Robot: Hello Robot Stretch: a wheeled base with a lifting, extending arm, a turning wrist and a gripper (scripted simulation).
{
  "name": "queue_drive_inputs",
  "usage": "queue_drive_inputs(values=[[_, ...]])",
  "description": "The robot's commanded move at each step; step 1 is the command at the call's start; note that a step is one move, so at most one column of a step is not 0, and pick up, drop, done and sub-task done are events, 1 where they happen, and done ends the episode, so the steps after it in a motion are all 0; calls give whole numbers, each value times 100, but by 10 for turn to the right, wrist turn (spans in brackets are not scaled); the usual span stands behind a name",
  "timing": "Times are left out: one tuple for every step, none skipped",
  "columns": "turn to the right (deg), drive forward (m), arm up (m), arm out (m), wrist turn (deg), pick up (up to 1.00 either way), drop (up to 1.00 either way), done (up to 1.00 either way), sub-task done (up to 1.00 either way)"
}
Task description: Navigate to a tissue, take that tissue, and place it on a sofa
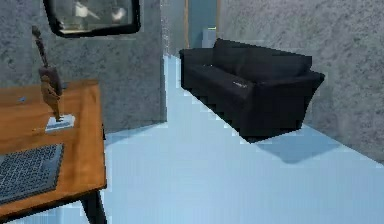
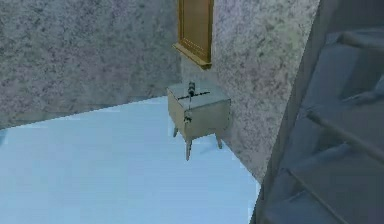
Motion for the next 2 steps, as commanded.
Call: queue_drive_inputs(values=[[0, 100, 0, 0, 0, 0, 0, 0, 0], [0, 100, 0, 0, 0, 0, 0, 0, 0]])
